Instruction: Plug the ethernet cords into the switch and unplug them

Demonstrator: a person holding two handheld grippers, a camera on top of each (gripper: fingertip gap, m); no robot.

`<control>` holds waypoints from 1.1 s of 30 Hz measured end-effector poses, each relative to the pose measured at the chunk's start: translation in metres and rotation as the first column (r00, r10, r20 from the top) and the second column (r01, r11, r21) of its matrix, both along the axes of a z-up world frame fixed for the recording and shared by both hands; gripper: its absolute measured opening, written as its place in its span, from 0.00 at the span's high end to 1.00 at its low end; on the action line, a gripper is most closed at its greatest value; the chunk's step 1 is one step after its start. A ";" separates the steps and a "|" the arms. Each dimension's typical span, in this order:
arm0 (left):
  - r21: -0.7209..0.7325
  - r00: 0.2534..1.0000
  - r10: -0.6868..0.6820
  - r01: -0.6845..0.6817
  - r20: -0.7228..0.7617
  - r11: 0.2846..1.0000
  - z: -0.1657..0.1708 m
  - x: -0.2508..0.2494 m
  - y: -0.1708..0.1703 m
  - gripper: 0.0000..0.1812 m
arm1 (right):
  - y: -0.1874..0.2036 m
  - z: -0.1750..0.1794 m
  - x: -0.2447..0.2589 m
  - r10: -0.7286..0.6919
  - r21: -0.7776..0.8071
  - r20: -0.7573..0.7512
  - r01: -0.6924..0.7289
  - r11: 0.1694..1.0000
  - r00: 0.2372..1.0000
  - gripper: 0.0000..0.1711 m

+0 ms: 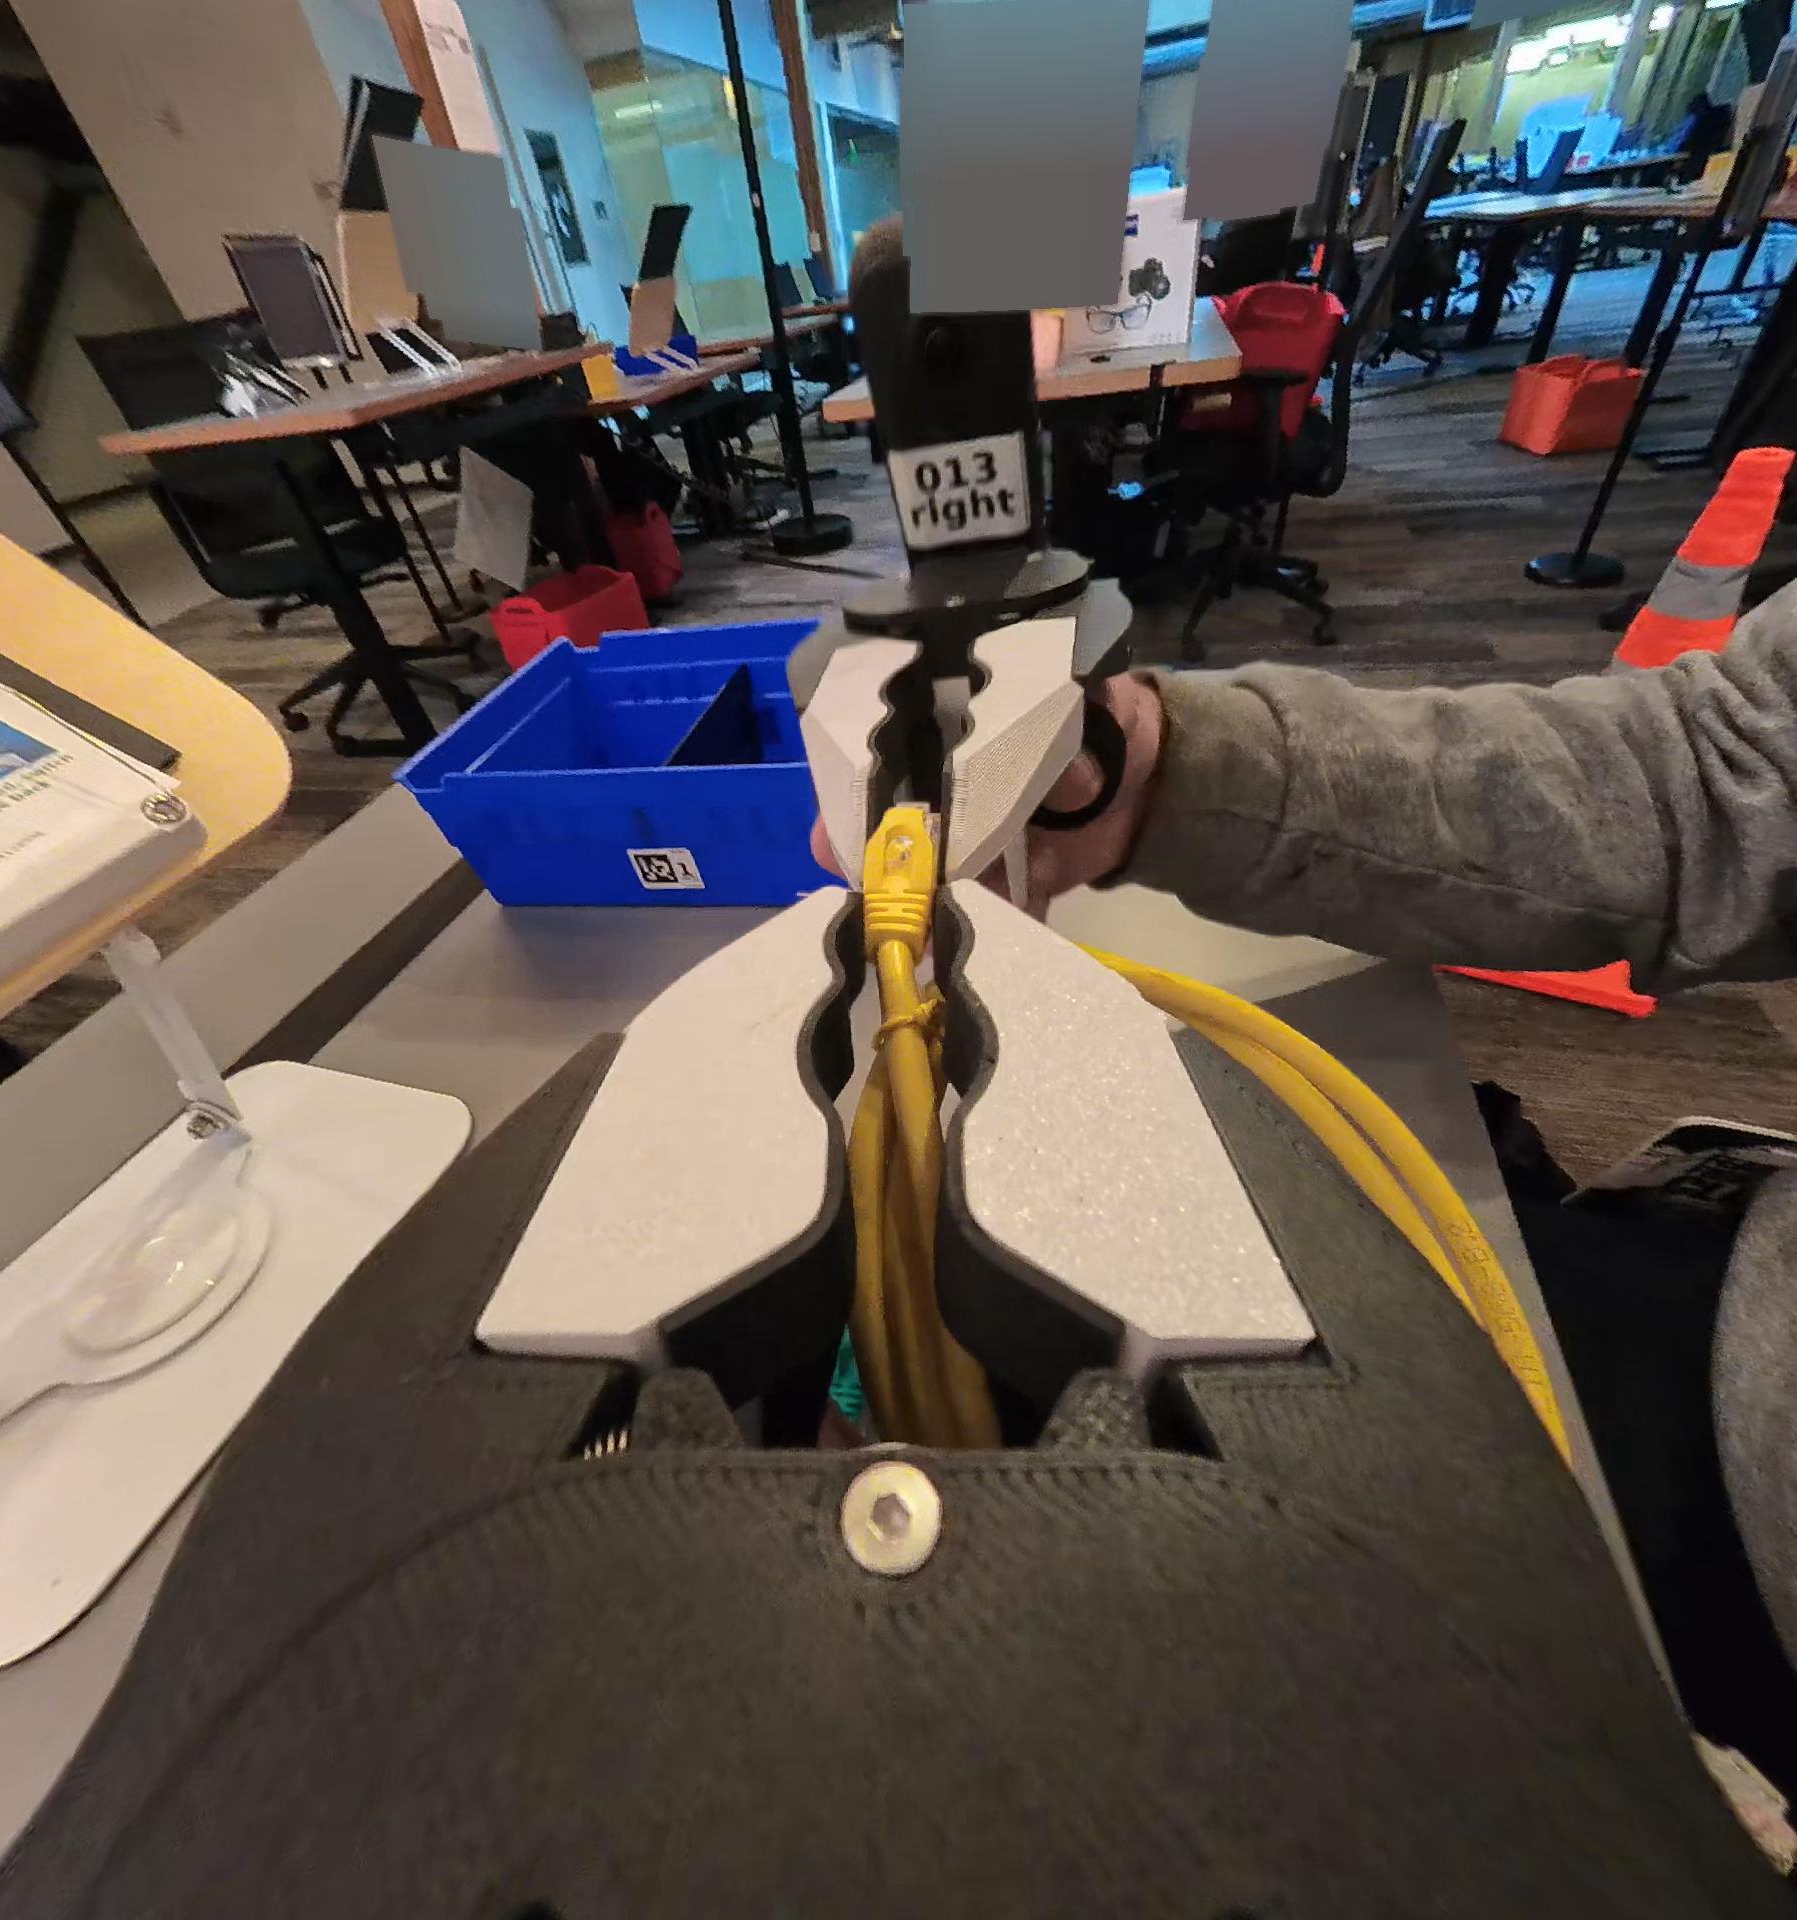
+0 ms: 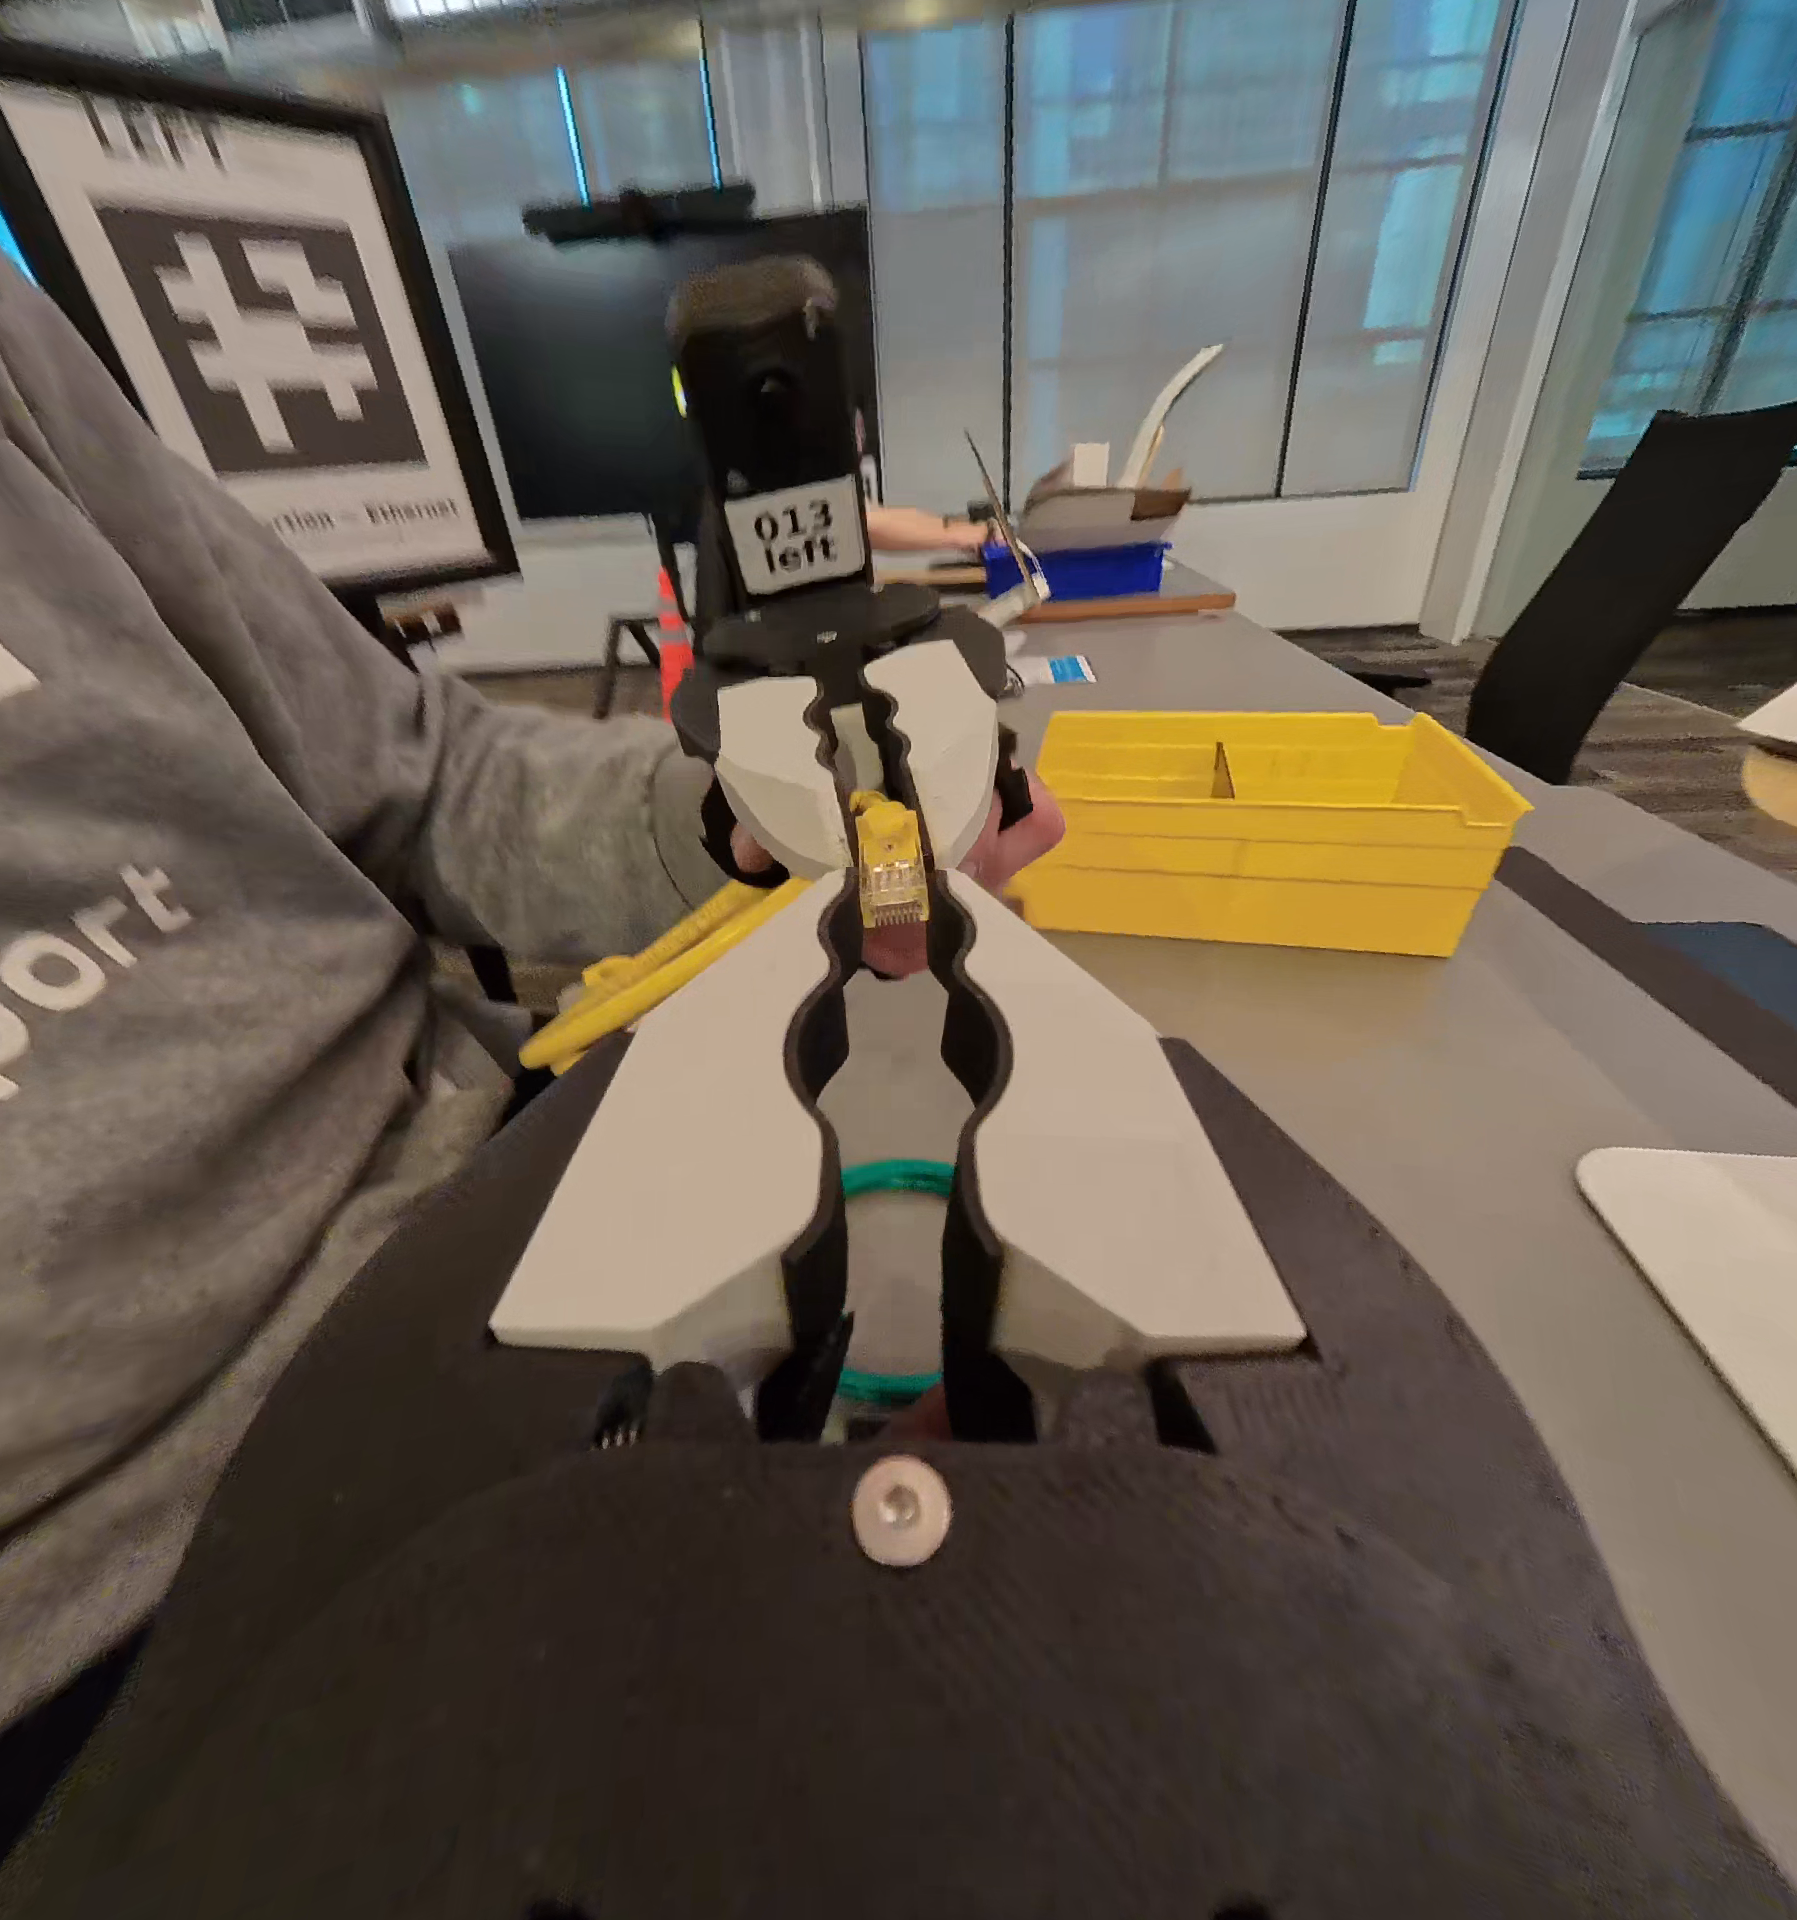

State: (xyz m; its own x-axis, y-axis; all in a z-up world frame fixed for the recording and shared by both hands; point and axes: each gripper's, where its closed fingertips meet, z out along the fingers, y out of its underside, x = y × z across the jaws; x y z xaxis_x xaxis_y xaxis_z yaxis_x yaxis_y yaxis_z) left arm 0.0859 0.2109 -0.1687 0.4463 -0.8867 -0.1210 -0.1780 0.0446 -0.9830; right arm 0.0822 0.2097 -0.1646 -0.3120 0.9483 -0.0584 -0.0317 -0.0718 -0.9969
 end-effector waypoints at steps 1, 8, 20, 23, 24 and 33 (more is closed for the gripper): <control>0.018 1.000 0.006 -0.006 0.008 1.000 0.002 0.001 0.000 0.93 | 0.000 0.002 0.001 0.013 -0.043 -0.025 -0.015 0.999 1.000 0.95; 0.055 1.000 0.007 -0.008 0.016 0.998 0.009 0.003 -0.002 0.93 | -0.002 0.002 0.004 0.049 -0.174 -0.108 -0.067 0.982 0.993 0.95; 0.053 1.000 0.010 -0.011 0.004 0.999 0.008 0.008 -0.005 0.93 | -0.005 0.005 0.007 0.052 -0.153 -0.165 -0.078 0.985 0.985 0.95; 0.052 1.000 0.009 -0.009 -0.018 0.999 0.007 0.011 -0.006 0.93 | -0.007 0.005 0.009 0.051 -0.126 -0.160 -0.071 0.989 0.986 0.95; 0.047 1.000 0.008 -0.007 -0.016 0.999 0.006 0.012 -0.005 0.93 | -0.007 0.005 0.009 0.044 -0.112 -0.153 -0.062 0.992 0.987 0.95; 0.000 0.999 0.017 -0.017 0.034 1.000 0.001 0.007 -0.006 0.93 | -0.007 -0.001 0.004 0.031 -0.065 -0.084 -0.036 0.997 0.996 0.94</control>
State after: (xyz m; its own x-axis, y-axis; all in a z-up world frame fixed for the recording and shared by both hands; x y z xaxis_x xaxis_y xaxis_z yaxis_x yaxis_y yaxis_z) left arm 0.0930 0.2048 -0.1675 0.4655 -0.8788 -0.1055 -0.1451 0.0418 -0.9885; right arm 0.0861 0.2027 -0.1654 -0.3499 0.9321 -0.0937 -0.1103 -0.1403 -0.9839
